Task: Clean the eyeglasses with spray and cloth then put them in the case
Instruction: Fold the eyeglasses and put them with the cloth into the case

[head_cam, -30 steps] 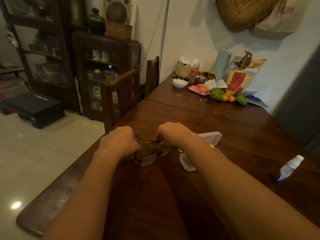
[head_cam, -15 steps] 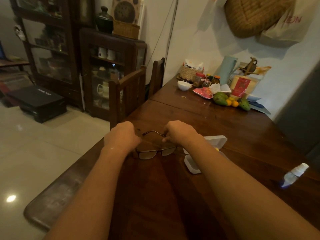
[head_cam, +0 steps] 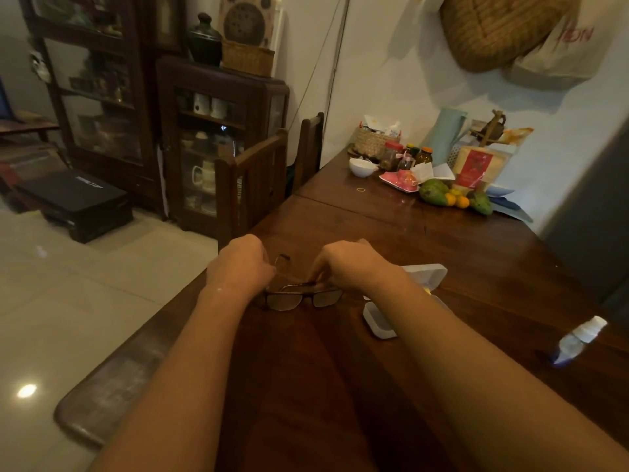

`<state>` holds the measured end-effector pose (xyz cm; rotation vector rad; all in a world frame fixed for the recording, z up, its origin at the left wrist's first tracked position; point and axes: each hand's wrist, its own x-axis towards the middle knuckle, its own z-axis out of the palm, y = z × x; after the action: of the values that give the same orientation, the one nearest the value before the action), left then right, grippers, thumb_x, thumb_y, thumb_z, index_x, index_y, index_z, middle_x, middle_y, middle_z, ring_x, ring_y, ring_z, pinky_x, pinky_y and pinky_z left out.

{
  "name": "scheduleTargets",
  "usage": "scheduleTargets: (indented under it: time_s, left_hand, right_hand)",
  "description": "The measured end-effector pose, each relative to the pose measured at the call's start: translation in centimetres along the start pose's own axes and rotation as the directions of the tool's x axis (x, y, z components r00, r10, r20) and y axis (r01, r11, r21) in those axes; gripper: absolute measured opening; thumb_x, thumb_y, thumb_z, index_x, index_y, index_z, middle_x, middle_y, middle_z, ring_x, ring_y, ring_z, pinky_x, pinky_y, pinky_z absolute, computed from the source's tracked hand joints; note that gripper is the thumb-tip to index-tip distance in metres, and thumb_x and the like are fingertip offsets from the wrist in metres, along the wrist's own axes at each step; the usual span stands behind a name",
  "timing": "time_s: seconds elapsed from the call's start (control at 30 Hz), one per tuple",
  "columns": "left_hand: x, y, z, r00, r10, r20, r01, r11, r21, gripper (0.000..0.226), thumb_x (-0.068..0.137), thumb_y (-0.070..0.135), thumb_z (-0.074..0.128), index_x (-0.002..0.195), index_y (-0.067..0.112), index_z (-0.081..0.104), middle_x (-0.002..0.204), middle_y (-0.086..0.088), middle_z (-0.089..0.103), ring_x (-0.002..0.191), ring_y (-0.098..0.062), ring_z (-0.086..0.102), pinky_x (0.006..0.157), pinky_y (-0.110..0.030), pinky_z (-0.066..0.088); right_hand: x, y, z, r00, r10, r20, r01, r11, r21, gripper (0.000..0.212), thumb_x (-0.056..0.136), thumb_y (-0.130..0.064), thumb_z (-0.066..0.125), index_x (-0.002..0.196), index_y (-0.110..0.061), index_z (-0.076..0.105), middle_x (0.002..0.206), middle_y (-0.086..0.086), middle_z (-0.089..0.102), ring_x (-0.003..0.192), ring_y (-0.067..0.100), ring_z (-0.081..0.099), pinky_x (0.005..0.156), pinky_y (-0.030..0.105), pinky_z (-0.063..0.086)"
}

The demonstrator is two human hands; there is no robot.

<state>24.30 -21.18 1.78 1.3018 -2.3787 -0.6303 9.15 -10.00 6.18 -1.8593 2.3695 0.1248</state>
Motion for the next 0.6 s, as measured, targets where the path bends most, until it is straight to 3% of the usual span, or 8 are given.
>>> scheduleTargets:
  time_s: [0.2, 0.37, 0.53, 0.6]
  left_hand:
    - [-0.1, 0.8, -0.1, 0.983, 0.091, 0.162, -0.092, 0.996, -0.004, 0.019, 0.087, 0.032, 0.073, 0.068, 0.029, 0.073, 0.076, 0.004, 0.072, 0.077, -0.014, 0.066, 0.071, -0.034, 0.055]
    - [-0.4, 1.5, 0.0, 0.955, 0.202, 0.218, -0.222, 0.973, 0.068, 0.008, 0.086, 0.03, 0.074, 0.092, 0.03, 0.079, 0.09, 0.004, 0.072, 0.086, -0.015, 0.065, 0.077, -0.034, 0.056]
    - [-0.4, 1.5, 0.1, 0.946, 0.226, 0.234, -0.253, 0.963, 0.089, 0.008, 0.086, 0.027, 0.074, 0.093, 0.03, 0.078, 0.09, 0.003, 0.071, 0.084, -0.016, 0.065, 0.075, -0.036, 0.057]
    - [-0.4, 1.4, 0.0, 0.945, 0.237, 0.226, -0.262, 0.961, 0.088, 0.01, 0.086, 0.023, 0.073, 0.091, 0.031, 0.078, 0.087, 0.004, 0.071, 0.08, -0.015, 0.065, 0.073, -0.036, 0.057]
  right_hand:
    - [-0.3, -0.3, 0.1, 0.996, 0.062, -0.071, -0.068, 0.993, -0.094, 0.013, 0.088, -0.041, 0.074, 0.101, -0.039, 0.074, 0.104, -0.016, 0.065, 0.111, 0.016, 0.057, 0.099, 0.05, 0.033]
    - [-0.4, -0.4, 0.6, 0.98, 0.128, -0.156, -0.151, 0.977, -0.148, 0.025, 0.081, -0.053, 0.076, 0.082, -0.034, 0.061, 0.085, -0.012, 0.059, 0.098, 0.018, 0.06, 0.088, 0.046, 0.032]
    - [-0.8, -0.5, 0.8, 0.959, 0.047, -0.278, -0.066, 0.996, -0.057, 0.018, 0.087, -0.043, 0.071, 0.103, -0.036, 0.068, 0.096, -0.019, 0.064, 0.104, 0.012, 0.062, 0.094, 0.045, 0.027]
    - [-1.2, -1.0, 0.9, 0.98, -0.012, -0.201, 0.016, 1.0, 0.019, 0.029, 0.085, -0.04, 0.06, 0.113, -0.04, 0.068, 0.097, -0.019, 0.066, 0.106, 0.01, 0.061, 0.107, 0.054, 0.019]
